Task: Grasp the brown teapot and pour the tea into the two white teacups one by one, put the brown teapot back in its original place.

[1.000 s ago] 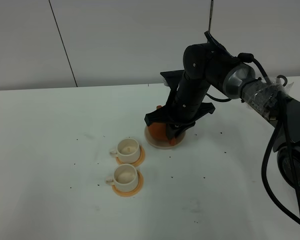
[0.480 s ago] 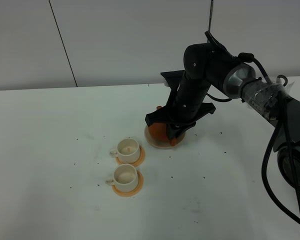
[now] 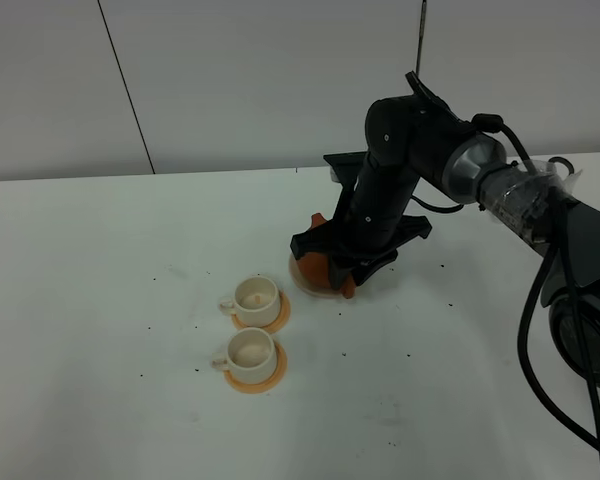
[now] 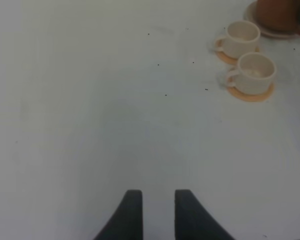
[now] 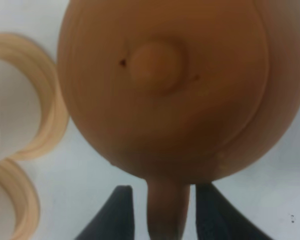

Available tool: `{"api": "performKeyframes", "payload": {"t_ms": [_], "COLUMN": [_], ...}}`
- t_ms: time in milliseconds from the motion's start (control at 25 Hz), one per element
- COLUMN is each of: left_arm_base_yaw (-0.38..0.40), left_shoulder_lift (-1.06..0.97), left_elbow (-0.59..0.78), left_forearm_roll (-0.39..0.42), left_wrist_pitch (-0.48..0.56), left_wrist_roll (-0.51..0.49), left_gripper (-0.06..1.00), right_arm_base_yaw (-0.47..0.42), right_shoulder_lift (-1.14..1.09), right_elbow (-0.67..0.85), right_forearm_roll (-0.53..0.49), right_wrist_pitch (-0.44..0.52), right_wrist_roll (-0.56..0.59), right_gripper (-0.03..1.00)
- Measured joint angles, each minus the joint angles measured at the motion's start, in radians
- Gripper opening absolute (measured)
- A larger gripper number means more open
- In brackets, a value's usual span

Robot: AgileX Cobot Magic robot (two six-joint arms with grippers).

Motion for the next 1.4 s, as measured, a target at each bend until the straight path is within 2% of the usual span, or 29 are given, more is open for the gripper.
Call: {"api": "performKeyframes", "payload": {"t_ms": [1400], "left_arm_base_yaw": [0.0], "left_shoulder_lift": [0.0], "left_elbow": [0.0], "left_forearm_roll": [0.002], "left_wrist_pitch": [0.0], "left_wrist_roll": [0.0], "left_gripper": [0.23], "right_arm_base_yaw": [-0.03], "right_shoulder_lift": [0.0], "right_elbow": [-0.046], "right_forearm_roll": [0.033], "right_wrist_pitch": [0.004], "right_wrist_roll": [-0.046], "right_gripper": [0.3]}}
